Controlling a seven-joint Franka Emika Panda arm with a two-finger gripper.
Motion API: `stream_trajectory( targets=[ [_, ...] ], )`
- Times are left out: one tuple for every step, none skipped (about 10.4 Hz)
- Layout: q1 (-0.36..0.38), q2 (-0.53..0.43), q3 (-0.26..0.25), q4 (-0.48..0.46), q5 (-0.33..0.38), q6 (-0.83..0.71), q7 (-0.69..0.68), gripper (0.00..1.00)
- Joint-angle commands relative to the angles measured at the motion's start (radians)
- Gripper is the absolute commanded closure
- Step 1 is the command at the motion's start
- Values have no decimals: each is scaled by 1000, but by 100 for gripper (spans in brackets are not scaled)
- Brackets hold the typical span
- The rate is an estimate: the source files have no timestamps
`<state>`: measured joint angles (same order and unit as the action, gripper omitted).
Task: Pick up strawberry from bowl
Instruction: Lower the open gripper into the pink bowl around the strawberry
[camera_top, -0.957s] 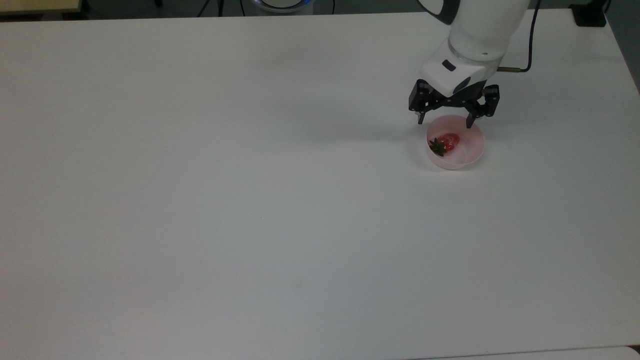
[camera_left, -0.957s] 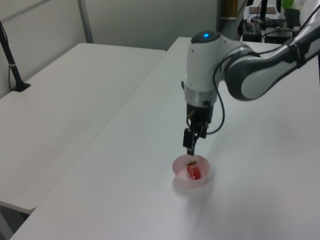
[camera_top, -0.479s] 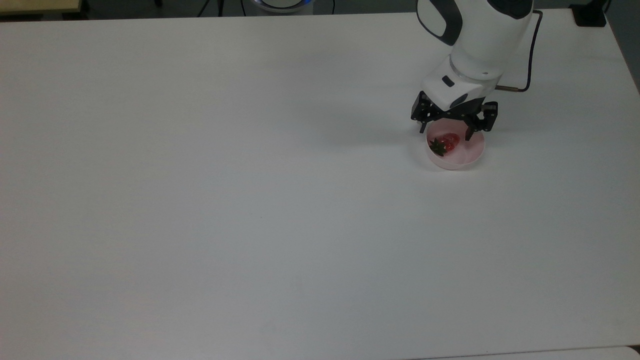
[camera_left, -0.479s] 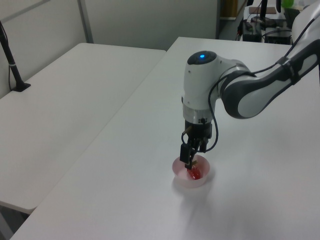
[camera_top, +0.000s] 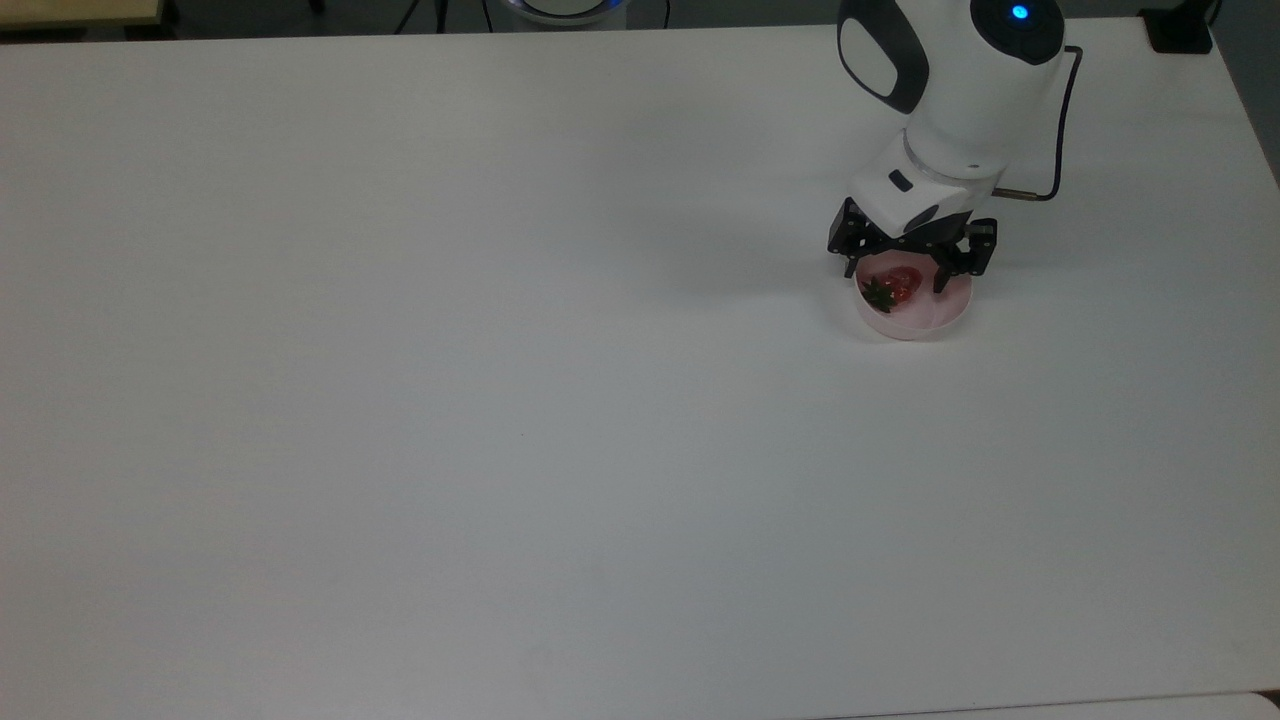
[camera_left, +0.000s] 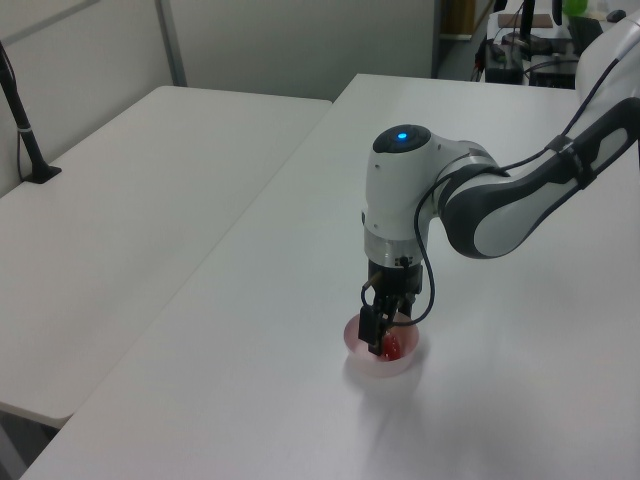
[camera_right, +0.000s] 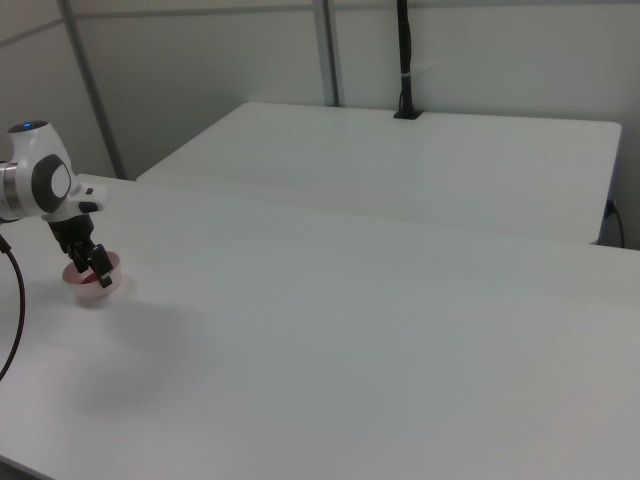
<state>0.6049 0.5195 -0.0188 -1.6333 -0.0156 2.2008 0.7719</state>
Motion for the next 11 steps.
stream_trajectory(
  targets=[
    [21, -5, -13, 27, 6, 8, 12, 3],
    [16, -7, -13, 32, 3, 7, 10, 2],
    [13, -15, -15, 32, 2, 7, 10, 2],
    [12, -21, -15, 33, 0, 7, 9, 2],
    [15, -22, -15, 33, -1, 7, 9, 2],
    [22, -22, -15, 33, -1, 7, 10, 2],
    [22, -21, -15, 35, 2, 7, 12, 3],
    [24, -15, -15, 53, 3, 8, 16, 4],
    [24, -9, -15, 59, 0, 13, 51, 7],
    [24, -4, -15, 61, 0, 16, 61, 7],
    [24, 7, -15, 61, 2, 19, 64, 7]
  ],
)
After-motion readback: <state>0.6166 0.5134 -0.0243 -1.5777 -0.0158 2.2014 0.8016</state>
